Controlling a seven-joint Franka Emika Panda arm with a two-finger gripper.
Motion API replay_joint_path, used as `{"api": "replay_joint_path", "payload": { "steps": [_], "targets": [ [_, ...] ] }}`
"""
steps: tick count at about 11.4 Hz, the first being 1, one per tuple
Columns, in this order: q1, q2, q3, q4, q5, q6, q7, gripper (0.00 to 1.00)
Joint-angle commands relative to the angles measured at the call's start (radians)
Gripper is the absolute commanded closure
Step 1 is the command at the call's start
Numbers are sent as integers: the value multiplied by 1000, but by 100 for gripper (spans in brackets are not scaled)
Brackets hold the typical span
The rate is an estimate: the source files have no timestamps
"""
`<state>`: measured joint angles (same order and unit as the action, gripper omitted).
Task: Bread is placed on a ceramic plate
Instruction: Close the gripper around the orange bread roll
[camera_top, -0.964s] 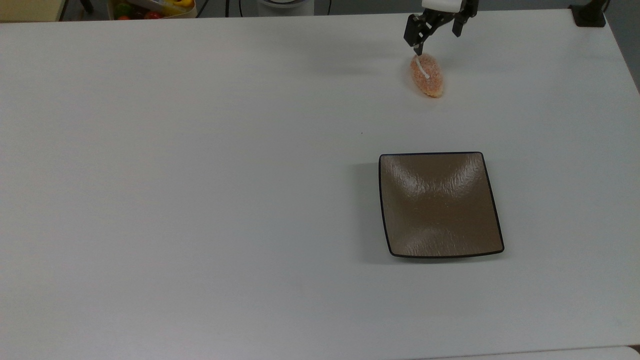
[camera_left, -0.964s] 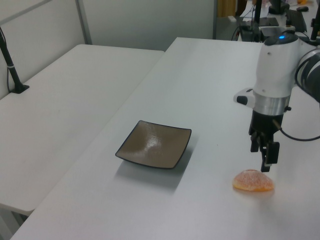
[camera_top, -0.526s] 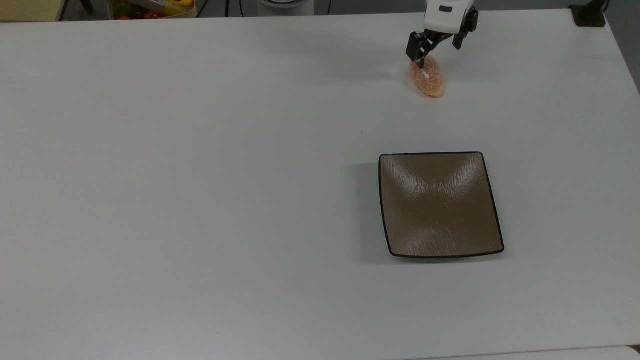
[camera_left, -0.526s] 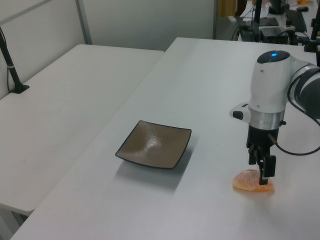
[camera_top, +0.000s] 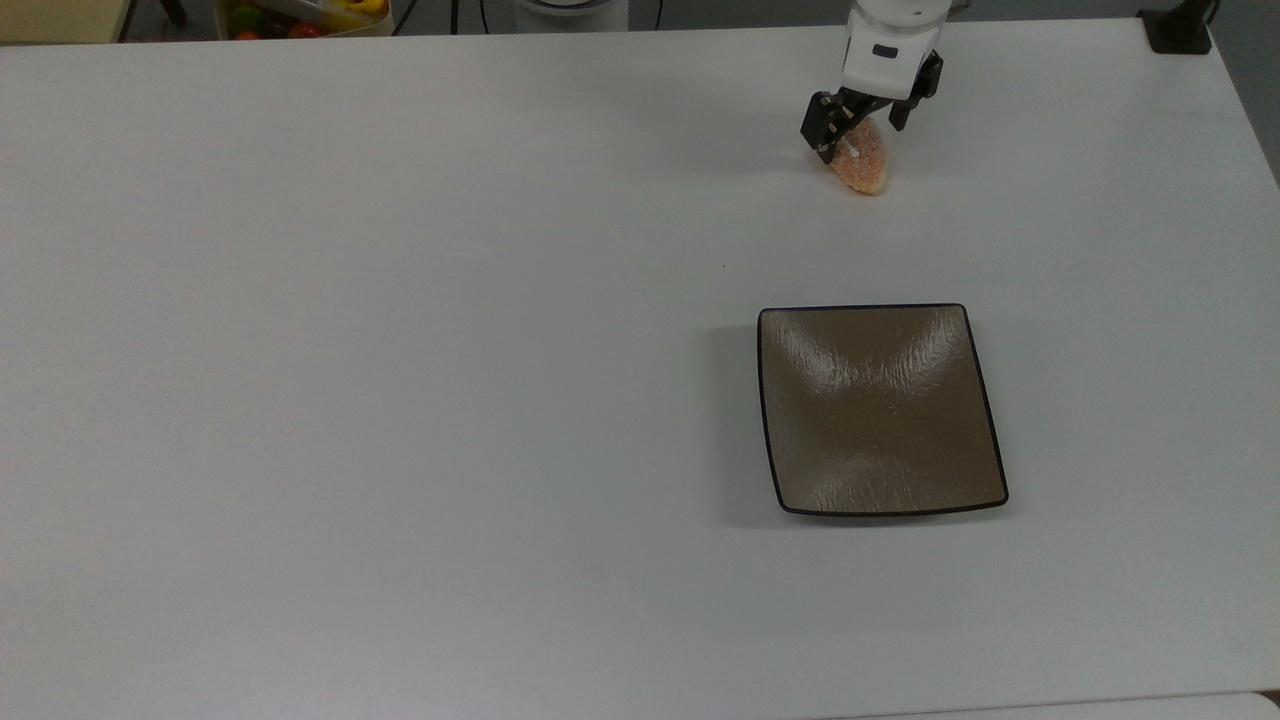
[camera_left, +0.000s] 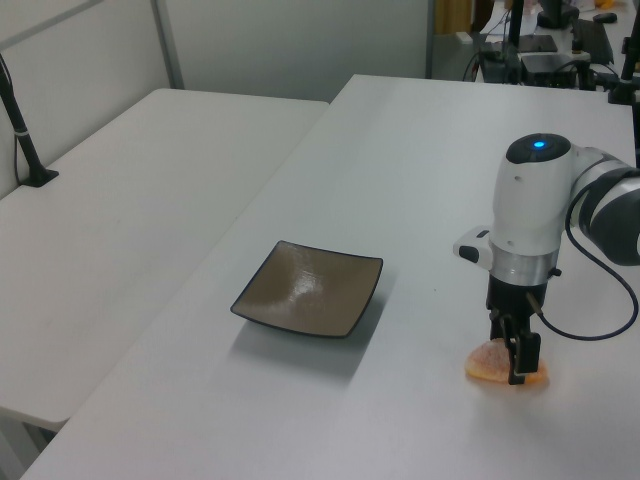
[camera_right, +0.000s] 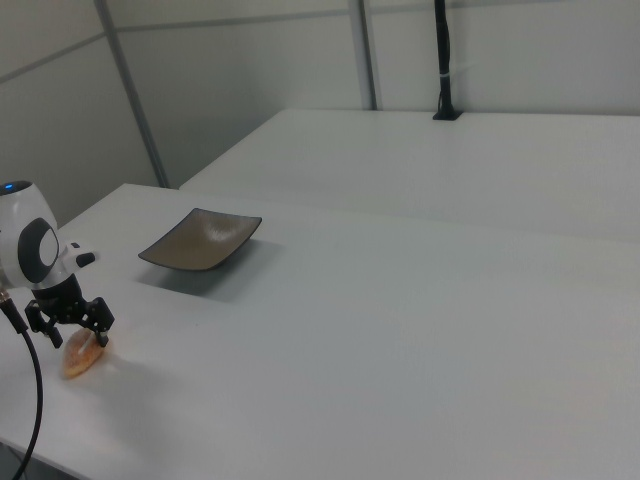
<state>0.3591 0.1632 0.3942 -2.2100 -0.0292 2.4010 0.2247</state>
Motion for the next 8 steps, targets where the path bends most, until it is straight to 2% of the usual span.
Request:
{"api": "replay_joint_path", "payload": {
  "steps": [1,2,5,6,7,8],
  "targets": [
    [11,16,-3,-5,-35,29,36,0],
    [12,21,-3,-4,-41,29,36,4],
    [11,25,-3,-4,-51,27,36,32],
    [11,27,-2,-4,-51,26,36,32],
    [11,27,-1,-4,-51,21,35,38],
    [11,27,-3,-4,-51,17,28,47]
  ]
}}
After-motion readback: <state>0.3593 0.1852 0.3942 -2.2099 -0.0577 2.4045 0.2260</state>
